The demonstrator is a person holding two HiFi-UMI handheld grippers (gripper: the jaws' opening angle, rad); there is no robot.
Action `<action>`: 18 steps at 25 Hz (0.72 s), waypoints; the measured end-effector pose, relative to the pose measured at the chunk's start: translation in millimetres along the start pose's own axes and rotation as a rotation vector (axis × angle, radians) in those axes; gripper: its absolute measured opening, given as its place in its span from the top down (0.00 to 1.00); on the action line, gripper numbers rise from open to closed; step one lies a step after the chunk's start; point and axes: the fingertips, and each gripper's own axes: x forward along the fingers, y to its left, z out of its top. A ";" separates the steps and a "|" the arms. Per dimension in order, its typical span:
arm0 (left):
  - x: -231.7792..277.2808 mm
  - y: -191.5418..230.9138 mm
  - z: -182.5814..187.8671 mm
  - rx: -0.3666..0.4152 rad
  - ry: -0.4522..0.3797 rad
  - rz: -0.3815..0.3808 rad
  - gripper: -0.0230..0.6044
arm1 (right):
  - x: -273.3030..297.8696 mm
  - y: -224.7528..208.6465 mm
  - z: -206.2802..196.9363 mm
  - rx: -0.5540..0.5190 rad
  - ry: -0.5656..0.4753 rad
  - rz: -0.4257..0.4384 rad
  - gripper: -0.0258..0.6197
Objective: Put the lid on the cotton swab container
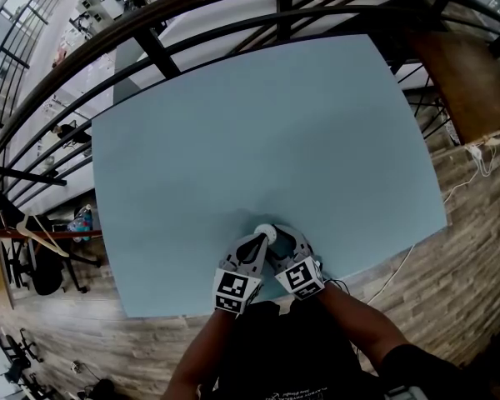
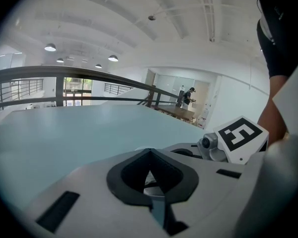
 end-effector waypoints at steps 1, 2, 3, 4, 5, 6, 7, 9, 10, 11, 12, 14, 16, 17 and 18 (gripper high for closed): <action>0.1 -0.4 -0.5 0.001 0.000 0.000 0.95 | -0.5 0.4 0.0 0.001 0.002 0.002 0.58; 0.1 -0.9 -0.8 0.000 0.000 0.000 0.95 | -1.2 0.7 0.0 0.002 0.002 0.003 0.58; 0.0 -1.3 -0.9 0.000 0.000 0.001 0.95 | -1.6 1.0 0.0 0.001 0.002 0.003 0.58; -0.1 -1.4 -1.0 -0.001 0.000 0.002 0.95 | -1.8 1.3 0.2 0.002 0.002 0.004 0.57; 0.1 -1.4 -1.0 0.000 0.000 0.005 0.95 | -1.8 1.3 0.4 0.002 0.002 0.005 0.57; 0.5 -1.4 -1.1 0.002 0.001 0.007 0.95 | -1.8 1.1 0.4 0.002 0.003 0.005 0.57; 1.0 -1.5 -1.1 0.005 0.002 0.009 0.95 | -1.8 0.9 0.2 0.002 0.004 0.006 0.57; 1.6 -1.9 -1.2 0.013 0.002 0.011 0.95 | -1.6 0.9 -0.4 0.001 0.003 0.005 0.58; 1.6 -2.3 -1.4 0.022 0.003 0.012 0.95 | -1.7 1.0 -0.3 0.001 0.003 0.004 0.58; 1.7 -2.9 -1.7 0.038 0.003 0.015 0.95 | -1.9 1.0 -0.3 0.002 0.004 0.004 0.58; 2.1 -3.3 -2.1 0.055 0.006 0.018 0.95 | -1.9 0.9 -0.3 0.002 0.005 0.004 0.57; 3.2 -2.9 -2.4 0.075 0.018 0.023 0.95 | -0.9 0.4 0.0 0.004 0.005 0.006 0.58; 4.1 -2.0 -2.4 0.073 0.038 0.020 0.95 | 0.3 0.4 0.7 0.004 0.000 0.009 0.58; 4.5 -2.2 -2.5 0.075 0.050 0.018 0.95 | 0.2 0.5 0.9 0.004 0.001 0.010 0.58; 4.9 -2.6 -2.8 0.077 0.061 0.017 0.95 | -0.3 0.6 0.8 0.004 0.004 0.010 0.57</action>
